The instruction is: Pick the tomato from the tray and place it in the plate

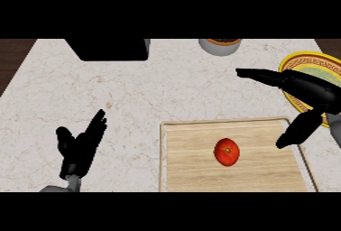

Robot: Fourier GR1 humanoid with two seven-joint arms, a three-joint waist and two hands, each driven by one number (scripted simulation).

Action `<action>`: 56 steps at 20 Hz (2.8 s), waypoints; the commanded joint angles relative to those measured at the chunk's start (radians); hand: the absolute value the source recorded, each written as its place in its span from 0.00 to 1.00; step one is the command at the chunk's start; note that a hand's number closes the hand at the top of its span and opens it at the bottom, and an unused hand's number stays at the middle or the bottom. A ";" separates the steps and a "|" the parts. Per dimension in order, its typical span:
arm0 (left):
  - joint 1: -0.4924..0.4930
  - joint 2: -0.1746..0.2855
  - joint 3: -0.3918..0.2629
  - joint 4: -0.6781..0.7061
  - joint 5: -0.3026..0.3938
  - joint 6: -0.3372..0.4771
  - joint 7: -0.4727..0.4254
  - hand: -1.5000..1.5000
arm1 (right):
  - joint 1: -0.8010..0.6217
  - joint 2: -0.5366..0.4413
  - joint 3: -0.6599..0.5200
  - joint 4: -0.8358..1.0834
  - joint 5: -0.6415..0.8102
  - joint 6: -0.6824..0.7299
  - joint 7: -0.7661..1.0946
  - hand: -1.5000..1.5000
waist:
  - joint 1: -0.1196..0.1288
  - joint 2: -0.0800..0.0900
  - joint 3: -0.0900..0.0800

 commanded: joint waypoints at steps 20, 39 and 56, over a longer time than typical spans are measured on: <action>0.046 -0.054 0.069 -0.004 -0.057 -0.088 0.018 0.50 | 0.305 0.237 0.055 -0.296 0.361 0.051 0.190 0.00 | 0.004 0.006 -0.002; -0.012 -0.078 0.148 0.017 -0.115 -0.105 0.059 0.50 | 0.270 0.360 0.081 -0.057 0.700 -0.013 0.079 0.00 | 0.005 0.007 -0.002; 0.057 -0.151 0.090 -0.042 -0.167 -0.102 0.063 0.50 | 0.269 0.520 0.003 -0.004 0.844 -0.282 0.048 1.00 | 0.008 0.008 -0.002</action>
